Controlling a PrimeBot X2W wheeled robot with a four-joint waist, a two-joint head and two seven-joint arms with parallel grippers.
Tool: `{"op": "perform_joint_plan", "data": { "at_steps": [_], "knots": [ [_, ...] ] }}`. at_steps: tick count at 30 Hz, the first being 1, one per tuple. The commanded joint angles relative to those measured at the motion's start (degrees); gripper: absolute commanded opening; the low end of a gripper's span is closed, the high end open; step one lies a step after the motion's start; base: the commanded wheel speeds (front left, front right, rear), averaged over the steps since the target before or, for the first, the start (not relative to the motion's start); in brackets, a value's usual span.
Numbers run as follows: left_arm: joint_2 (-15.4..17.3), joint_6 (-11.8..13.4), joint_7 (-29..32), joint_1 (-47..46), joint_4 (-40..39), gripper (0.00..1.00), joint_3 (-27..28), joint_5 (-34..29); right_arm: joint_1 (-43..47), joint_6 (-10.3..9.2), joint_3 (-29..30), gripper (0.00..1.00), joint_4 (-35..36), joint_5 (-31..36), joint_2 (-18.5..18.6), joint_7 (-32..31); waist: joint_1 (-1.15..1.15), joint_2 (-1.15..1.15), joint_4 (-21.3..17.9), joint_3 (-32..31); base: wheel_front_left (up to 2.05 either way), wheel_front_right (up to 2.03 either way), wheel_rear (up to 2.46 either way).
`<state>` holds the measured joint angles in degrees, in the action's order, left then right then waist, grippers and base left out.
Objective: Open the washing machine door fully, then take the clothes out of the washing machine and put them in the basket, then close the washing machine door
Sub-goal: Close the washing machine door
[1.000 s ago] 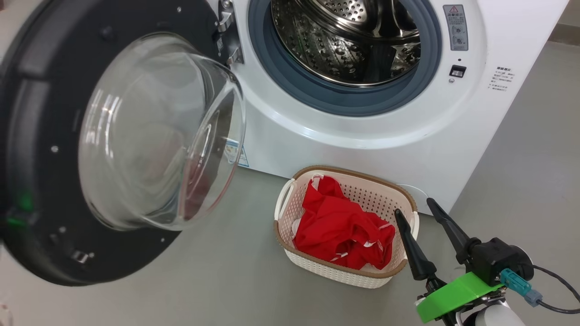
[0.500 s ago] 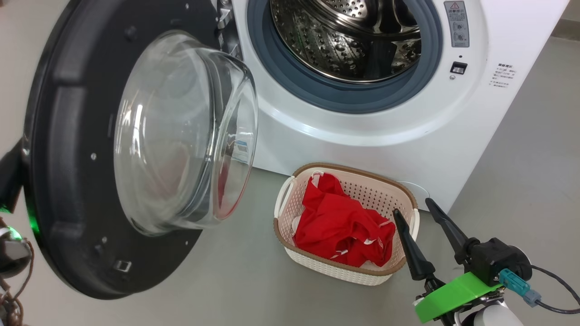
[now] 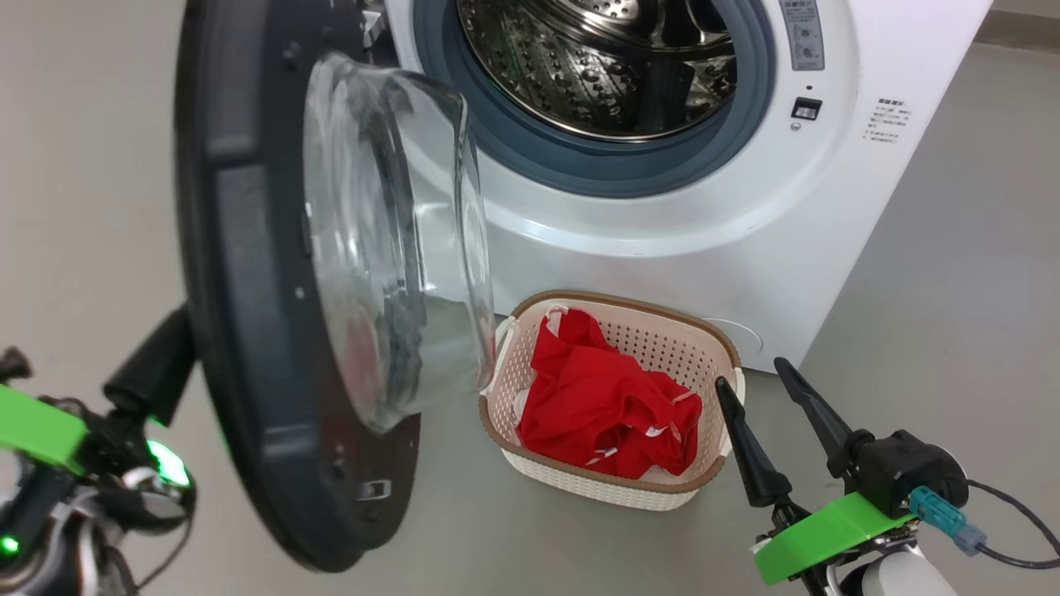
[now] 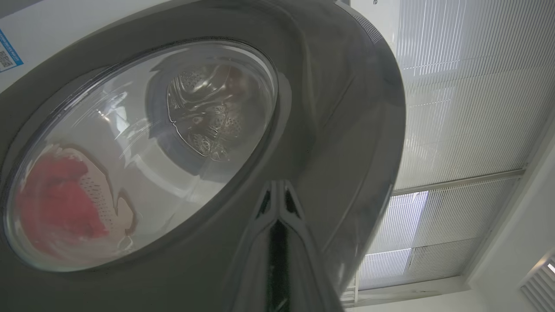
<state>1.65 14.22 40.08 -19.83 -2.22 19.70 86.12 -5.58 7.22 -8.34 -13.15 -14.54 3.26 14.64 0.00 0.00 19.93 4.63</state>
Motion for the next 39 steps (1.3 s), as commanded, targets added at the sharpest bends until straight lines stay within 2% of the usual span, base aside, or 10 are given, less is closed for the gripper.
{"op": "perform_joint_plan", "data": {
  "at_steps": [1,7,15,21,31,36,39],
  "knots": [
    [1.2,0.3,-0.2,0.6,-2.8,0.00,-0.6,1.0,-2.6,0.26,-1.5,1.00,1.5,-0.4,-0.1,0.4,0.00,0.00,-0.4,0.2,0.00,0.00,0.00],
    [1.2,0.4,-4.2,3.2,-5.7,0.00,-5.3,5.3,-2.9,0.26,-1.5,1.00,1.5,-0.3,-0.2,0.4,0.00,0.00,-1.7,0.6,0.00,0.00,0.00],
    [1.2,-1.2,-8.7,4.9,-6.3,0.00,-9.9,9.0,-3.4,0.26,-1.4,1.00,1.5,-0.5,-0.3,0.4,0.00,0.00,-4.2,1.7,0.00,0.00,0.00],
    [1.2,-2.9,-10.7,5.3,-5.8,0.00,-11.1,10.2,-3.7,0.26,-1.4,1.00,1.5,0.0,-0.3,0.4,0.00,0.00,-6.6,2.0,0.00,0.00,0.00],
    [1.2,-4.2,-12.4,6.2,-5.2,0.00,-12.0,12.1,-3.2,0.26,-0.7,1.00,1.1,0.2,-0.3,0.4,0.00,0.00,-8.8,1.1,0.00,0.00,0.00],
    [1.3,-5.7,-13.7,6.8,-5.4,0.00,-11.9,11.1,-2.9,0.26,-0.8,1.00,0.8,0.1,-0.3,0.4,0.00,0.00,-9.3,0.4,0.00,0.00,0.00],
    [3.3,-8.2,-15.2,7.8,-5.7,0.00,-12.4,6.4,-2.6,0.26,-0.8,1.00,0.8,0.4,-0.4,0.4,0.00,0.00,-9.3,0.0,0.00,0.00,0.00]
  ]
}}
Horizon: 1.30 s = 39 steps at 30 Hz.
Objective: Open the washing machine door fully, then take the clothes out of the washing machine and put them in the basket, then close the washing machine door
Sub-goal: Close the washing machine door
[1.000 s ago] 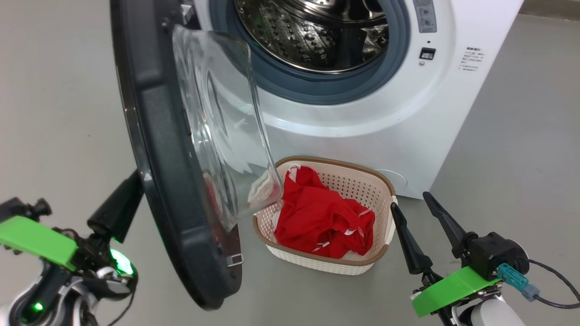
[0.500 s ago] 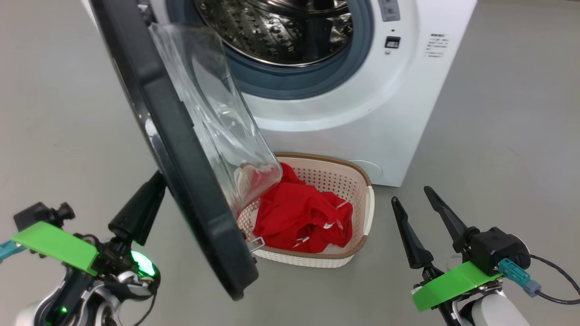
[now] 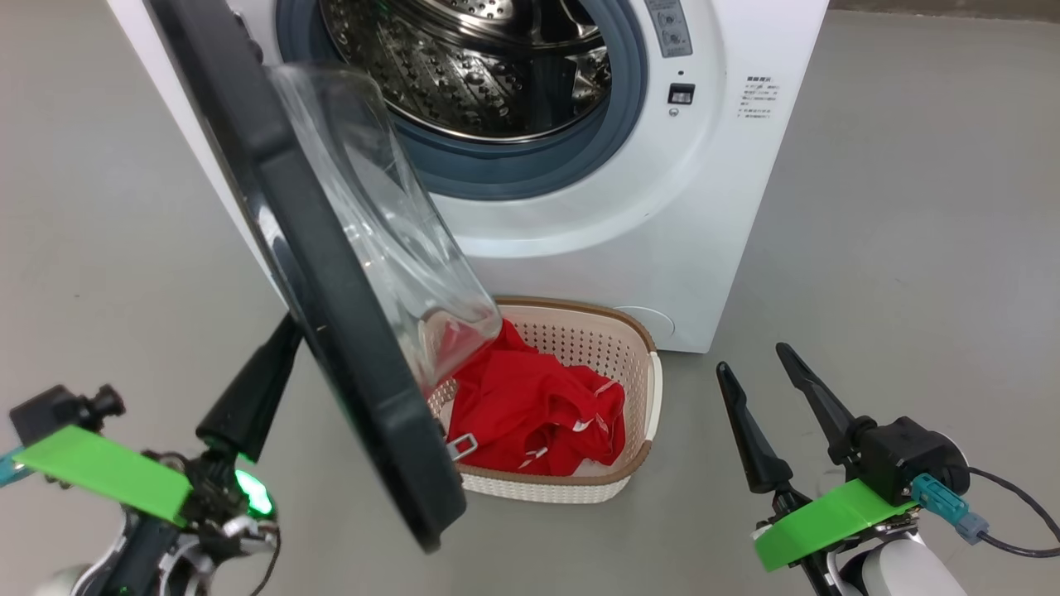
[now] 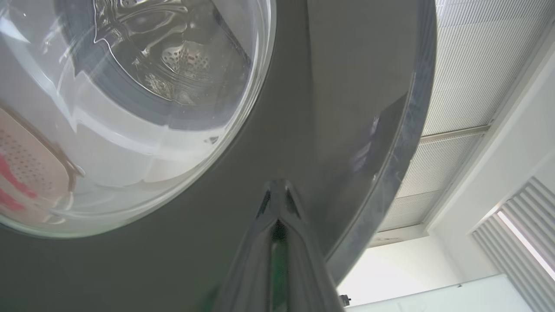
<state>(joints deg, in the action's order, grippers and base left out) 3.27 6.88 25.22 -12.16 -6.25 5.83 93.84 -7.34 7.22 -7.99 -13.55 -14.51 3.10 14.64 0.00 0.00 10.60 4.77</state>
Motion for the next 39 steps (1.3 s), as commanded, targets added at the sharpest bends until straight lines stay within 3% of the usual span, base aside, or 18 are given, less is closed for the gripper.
{"op": "perform_joint_plan", "data": {
  "at_steps": [1,2,3,4,11,17,21,28,39],
  "knots": [
    [2.5,-1.4,-1.3,0.6,-1.7,0.00,1.3,-3.4,-0.8,0.26,-1.1,1.00,1.2,0.4,-0.2,0.4,0.00,0.00,0.0,-0.3,0.00,0.00,0.00],
    [3.6,-2.3,-2.5,1.0,-1.7,0.35,1.1,-6.3,-0.6,0.26,-1.2,1.00,1.2,0.4,-0.2,0.4,0.00,0.00,0.0,-0.4,0.00,0.00,0.00],
    [4.8,-3.1,-3.9,1.4,-1.6,0.92,0.7,-9.4,-0.5,0.26,-1.1,1.00,1.3,0.5,-0.2,0.4,0.00,0.00,0.1,-0.5,0.00,0.00,0.00],
    [6.1,-4.0,-5.2,1.8,-1.4,1.00,0.0,-13.0,-0.4,0.26,-1.1,1.00,1.3,0.5,-0.2,0.4,0.00,0.00,0.2,-0.6,0.00,0.00,0.00],
    [10.6,-8.9,-15.5,3.3,-0.7,1.00,-3.7,-32.1,0.2,0.26,-1.3,1.00,1.4,0.2,-0.2,0.4,0.00,0.00,0.8,-1.0,0.00,0.00,0.00],
    [13.9,-9.6,-26.6,4.2,0.8,1.00,-6.9,-49.8,0.4,0.26,-1.7,1.00,1.4,-0.1,-0.2,0.4,0.00,0.00,1.0,-1.2,0.00,0.00,0.00],
    [15.2,-8.3,-33.3,4.6,2.6,1.00,-8.4,-58.9,0.3,0.26,-1.8,1.00,1.4,-0.1,-0.2,0.4,0.00,0.00,1.0,-1.0,0.00,0.00,0.00],
    [14.6,-6.6,-38.3,5.4,5.7,1.00,-9.4,-64.6,0.0,0.26,-1.7,1.00,1.5,-0.1,-0.2,0.4,0.00,0.00,0.9,-0.3,0.00,0.00,0.00],
    [11.3,-6.4,-40.0,6.1,8.5,1.00,-9.3,-66.4,-0.1,0.26,-1.7,1.00,1.4,-0.2,-0.2,0.4,0.00,0.00,1.1,-0.1,0.00,0.00,0.00]
  ]
}}
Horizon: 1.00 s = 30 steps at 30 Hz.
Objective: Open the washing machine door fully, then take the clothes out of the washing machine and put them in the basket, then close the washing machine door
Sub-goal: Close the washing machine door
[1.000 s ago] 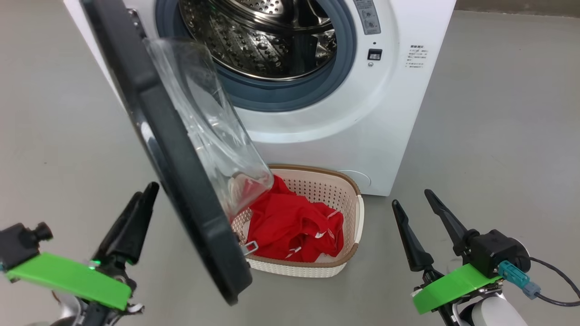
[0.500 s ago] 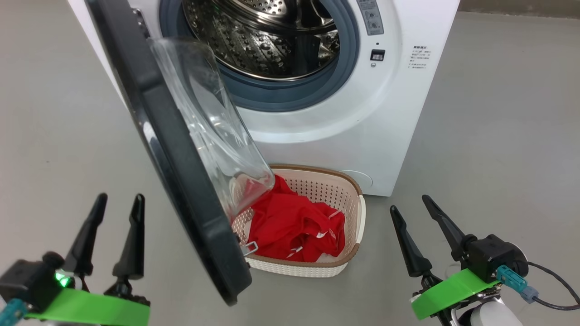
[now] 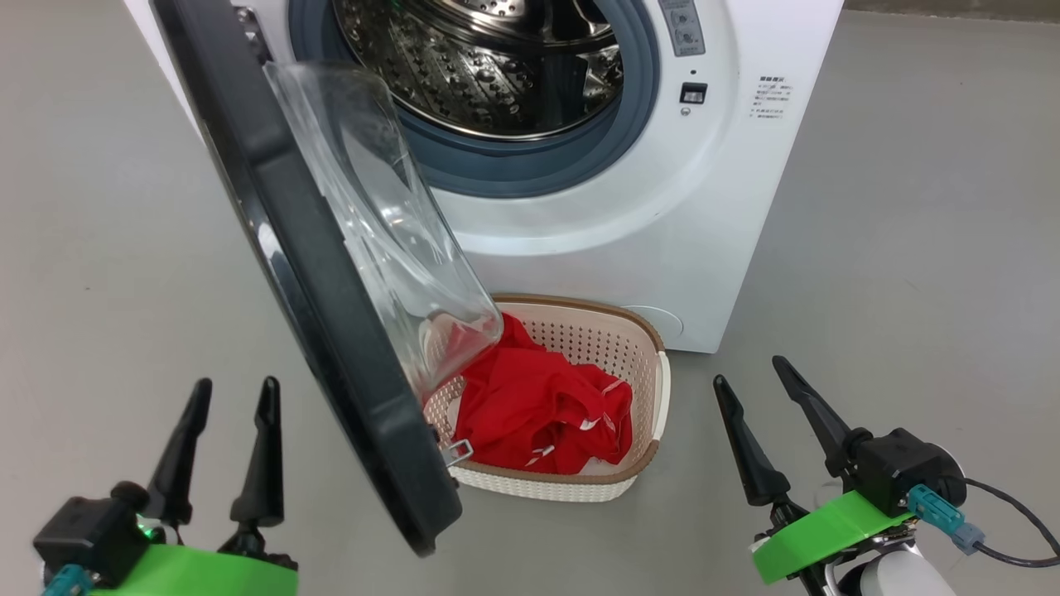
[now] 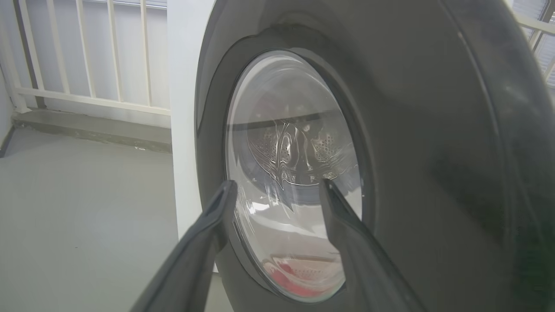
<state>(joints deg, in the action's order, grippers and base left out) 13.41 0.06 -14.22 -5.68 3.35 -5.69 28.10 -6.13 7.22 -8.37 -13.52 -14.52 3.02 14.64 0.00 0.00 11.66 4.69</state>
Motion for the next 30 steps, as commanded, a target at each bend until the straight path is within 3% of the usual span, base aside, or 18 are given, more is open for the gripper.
{"op": "perform_joint_plan", "data": {
  "at_steps": [1,13,30],
  "knots": [
    [0.7,0.3,-0.6,-0.2,-1.0,1.00,2.3,-0.7,-1.4,0.26,-1.4,1.00,1.4,-0.3,-0.1,0.4,0.00,0.00,0.0,0.0,0.00,0.00,0.00],
    [-2.3,0.0,-0.8,0.7,0.3,1.00,3.4,-5.7,-1.6,0.26,-1.3,1.00,1.4,-0.1,-0.1,0.4,0.00,0.00,0.5,0.6,0.00,0.00,0.00],
    [-4.0,-2.7,-0.8,1.1,2.8,1.00,5.2,-8.2,-1.5,0.26,-1.2,1.00,1.1,-0.3,-0.1,0.4,0.00,0.00,0.3,-0.2,0.00,0.00,0.00]
  ]
}}
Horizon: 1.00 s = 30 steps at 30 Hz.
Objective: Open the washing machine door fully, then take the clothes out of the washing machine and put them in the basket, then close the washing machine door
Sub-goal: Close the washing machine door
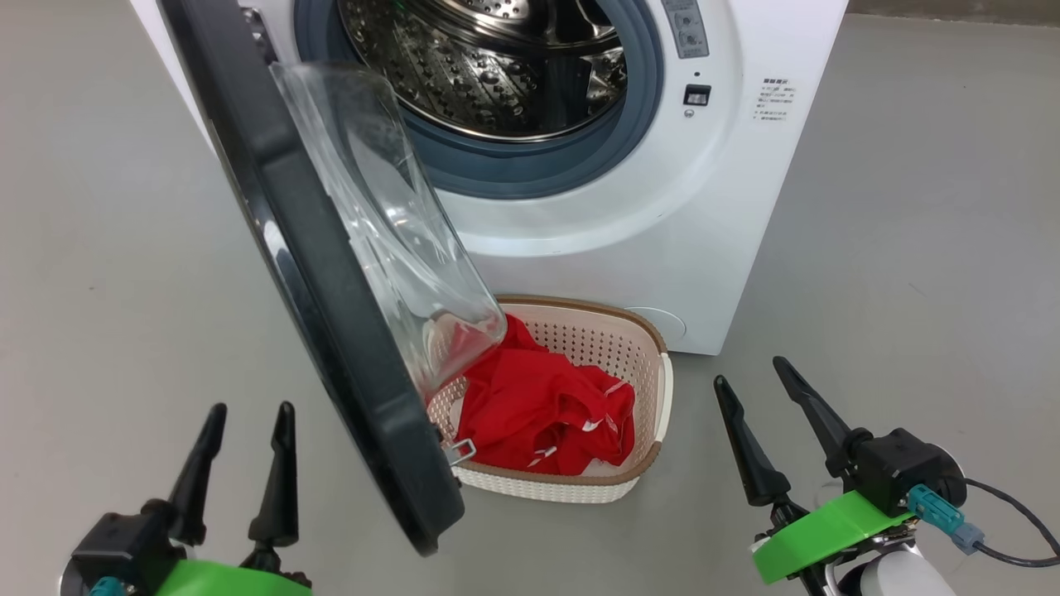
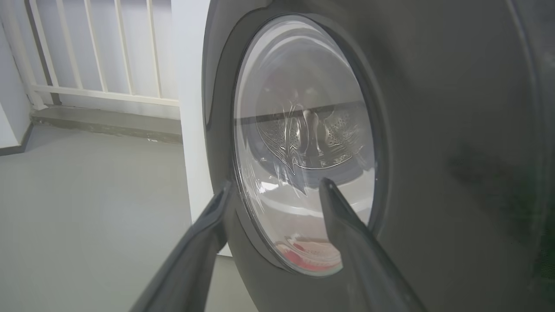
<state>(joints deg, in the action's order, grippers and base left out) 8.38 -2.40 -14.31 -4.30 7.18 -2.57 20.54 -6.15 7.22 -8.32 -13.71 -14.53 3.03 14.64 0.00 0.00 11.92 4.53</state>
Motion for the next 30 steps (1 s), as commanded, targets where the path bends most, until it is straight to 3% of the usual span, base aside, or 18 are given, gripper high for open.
{"op": "perform_joint_plan", "data": {
  "at_steps": [1,2,3,5,7,11,14,19,20,21,25,30],
  "knots": [
    [0.9,-0.6,-0.7,-0.3,-0.7,1.00,2.0,-0.2,-1.4,0.26,-1.2,1.00,1.3,-0.3,-0.1,0.4,0.00,0.00,0.1,0.0,0.00,0.00,0.00],
    [0.6,-1.0,-0.7,-0.4,-0.4,0.44,1.9,0.5,-1.4,0.26,-1.2,1.00,1.3,-0.3,-0.1,0.4,0.00,0.00,0.1,0.0,0.00,0.00,0.00],
    [0.3,-1.3,-0.6,-0.6,-0.2,0.00,2.1,1.4,-1.4,0.26,-1.1,1.00,1.3,-0.3,-0.1,0.4,0.00,0.00,0.2,0.0,0.00,0.00,0.00],
    [-0.2,-1.7,-0.1,-0.9,-0.2,0.00,2.3,3.1,-1.4,0.26,-1.1,1.00,1.3,-0.3,-0.1,0.4,0.00,0.00,0.3,0.0,0.00,0.00,0.00],
    [-1.5,-2.9,1.6,-1.8,-0.6,0.00,3.1,8.6,-1.3,0.26,-1.1,1.00,1.3,-0.3,-0.1,0.4,0.00,0.00,0.5,-0.1,0.00,0.00,0.00],
    [-3.4,-4.1,8.4,-4.0,-3.0,0.00,5.8,23.5,-1.2,0.26,-1.1,1.00,1.1,-0.3,-0.1,0.4,0.00,0.00,0.8,-0.4,0.00,0.00,0.00],
    [-4.4,-3.7,14.2,-5.4,-5.6,0.00,8.9,36.2,-1.2,0.26,-1.2,1.00,1.0,-0.3,-0.1,0.4,0.00,0.00,0.8,-0.7,0.00,0.00,0.00],
    [-4.9,2.9,25.7,-7.7,-10.4,0.00,12.6,54.1,-0.9,0.26,-1.4,1.00,0.9,-0.3,-0.1,0.4,0.00,0.00,0.7,-1.1,0.00,0.00,0.00],
    [-4.8,4.6,28.1,-8.1,-11.3,0.00,13.1,56.7,-0.8,0.26,-1.5,1.00,0.9,-0.3,-0.1,0.4,0.00,0.00,0.7,-1.2,0.00,0.00,0.00],
    [-4.5,8.3,32.3,-9.2,-12.9,0.00,14.4,61.5,-0.6,0.26,-1.5,1.00,0.9,-0.2,-0.1,0.4,0.00,0.00,0.6,-1.2,0.00,0.00,0.00],
    [-2.5,13.9,38.1,-11.1,-15.3,0.00,15.6,66.6,-0.7,0.26,-1.8,1.00,0.9,-0.3,-0.1,0.4,0.00,0.00,0.2,-1.0,0.00,0.00,0.00],
    [-1.9,18.6,44.0,-12.7,-17.4,0.00,15.8,72.2,-0.6,0.26,-2.0,1.00,0.9,-1.1,-0.1,0.4,0.00,0.00,-0.5,-0.9,0.00,0.00,0.00]
  ]
}}
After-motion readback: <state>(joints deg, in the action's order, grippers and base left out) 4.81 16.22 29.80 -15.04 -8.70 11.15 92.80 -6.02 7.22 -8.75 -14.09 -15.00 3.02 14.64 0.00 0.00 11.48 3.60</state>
